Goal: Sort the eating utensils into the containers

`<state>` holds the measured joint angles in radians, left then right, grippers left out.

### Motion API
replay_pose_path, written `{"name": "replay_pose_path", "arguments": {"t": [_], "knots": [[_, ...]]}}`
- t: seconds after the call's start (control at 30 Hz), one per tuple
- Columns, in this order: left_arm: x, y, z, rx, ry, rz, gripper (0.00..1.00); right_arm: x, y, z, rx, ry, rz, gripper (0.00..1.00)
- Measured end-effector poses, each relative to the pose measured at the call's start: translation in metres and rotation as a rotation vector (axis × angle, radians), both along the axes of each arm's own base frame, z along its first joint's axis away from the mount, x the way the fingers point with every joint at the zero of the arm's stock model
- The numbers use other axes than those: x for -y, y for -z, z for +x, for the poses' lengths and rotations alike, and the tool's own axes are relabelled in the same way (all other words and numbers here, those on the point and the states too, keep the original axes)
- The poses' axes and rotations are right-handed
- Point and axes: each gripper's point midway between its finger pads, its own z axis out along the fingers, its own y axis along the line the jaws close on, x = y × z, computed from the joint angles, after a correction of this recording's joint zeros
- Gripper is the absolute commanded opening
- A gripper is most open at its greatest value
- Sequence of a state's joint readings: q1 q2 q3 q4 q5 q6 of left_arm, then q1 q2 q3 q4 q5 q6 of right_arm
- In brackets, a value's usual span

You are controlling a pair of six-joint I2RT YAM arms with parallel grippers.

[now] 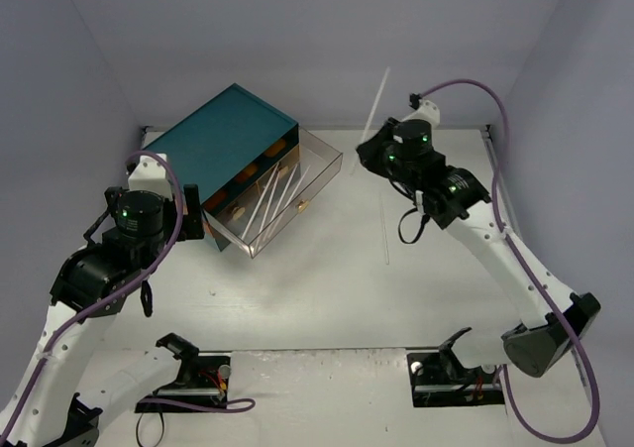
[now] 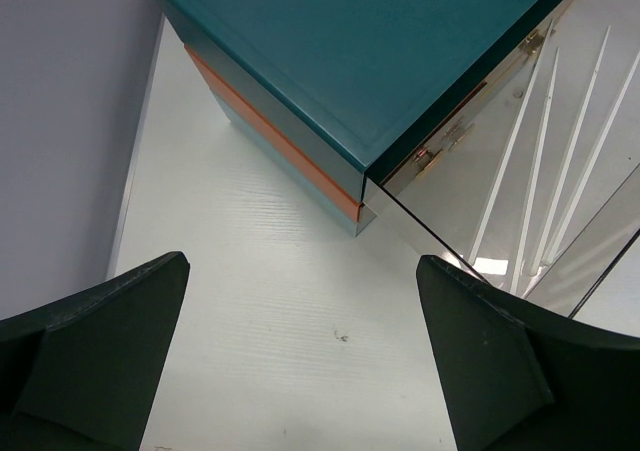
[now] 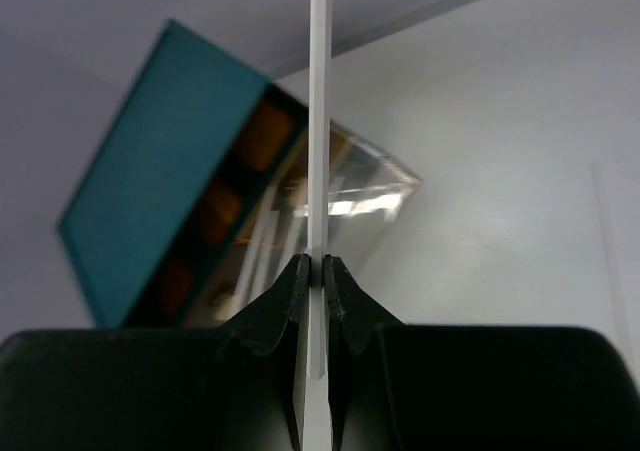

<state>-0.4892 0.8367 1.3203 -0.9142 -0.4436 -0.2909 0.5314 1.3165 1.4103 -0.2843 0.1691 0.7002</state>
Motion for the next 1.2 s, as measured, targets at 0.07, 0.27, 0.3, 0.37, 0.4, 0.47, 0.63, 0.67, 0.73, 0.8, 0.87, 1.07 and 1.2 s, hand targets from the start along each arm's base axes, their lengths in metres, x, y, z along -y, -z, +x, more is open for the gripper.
{"name": "replay_pose_path", "arguments": {"t": [0.07,0.27,0.3,0.37,0.4,0.47,0.63,0.67,0.73,0.8,0.87,1.07,1.2], "knots": [[0.0,0.0,0.0,0.0,-0.002,0.001,0.97,-0.039,-0.027,-0.005,0.05,-0.061,0.079,0.0],[-0.001,-0.001,-0.001,0.005,-0.003,-0.002,0.97,-0.143,-0.012,-0.015,0.012,-0.159,0.18,0.0],[-0.001,-0.002,-0.002,0.008,-0.003,-0.003,0.97,-0.159,-0.003,-0.015,-0.004,-0.169,0.178,0.01],[-0.002,-0.003,-0.003,0.014,-0.005,-0.006,0.97,-0.185,0.018,-0.014,-0.036,-0.181,0.168,0.08],[-0.003,-0.004,-0.004,0.018,-0.006,-0.007,0.98,-0.196,0.029,-0.014,-0.051,-0.186,0.159,0.15],[-0.004,-0.006,-0.005,0.027,-0.008,-0.01,0.97,-0.213,0.051,-0.015,-0.083,-0.196,0.138,0.25],[-0.009,-0.011,-0.011,0.052,-0.015,-0.019,0.97,-0.223,0.075,-0.019,-0.106,-0.198,0.088,0.48],[-0.009,-0.011,-0.011,0.056,-0.018,-0.019,0.97,-0.221,0.072,-0.017,-0.095,-0.191,0.085,0.5],[-0.01,-0.012,-0.012,0.06,-0.021,-0.02,0.97,-0.215,0.065,-0.014,-0.069,-0.179,0.074,0.53],[-0.011,-0.012,-0.012,0.06,-0.022,-0.018,0.97,-0.206,0.057,-0.013,-0.037,-0.169,0.048,0.54],[-0.01,-0.011,-0.011,0.055,-0.022,-0.016,0.97,-0.189,0.047,-0.014,-0.001,-0.157,0.006,0.55],[-0.007,-0.007,-0.006,0.032,-0.022,-0.004,0.97,-0.095,0.02,-0.007,0.07,-0.034,-0.109,0.58],[-0.005,-0.004,-0.002,0.017,-0.021,0.003,0.97,0.0,0.039,0.014,0.029,0.118,-0.189,0.62]]}}
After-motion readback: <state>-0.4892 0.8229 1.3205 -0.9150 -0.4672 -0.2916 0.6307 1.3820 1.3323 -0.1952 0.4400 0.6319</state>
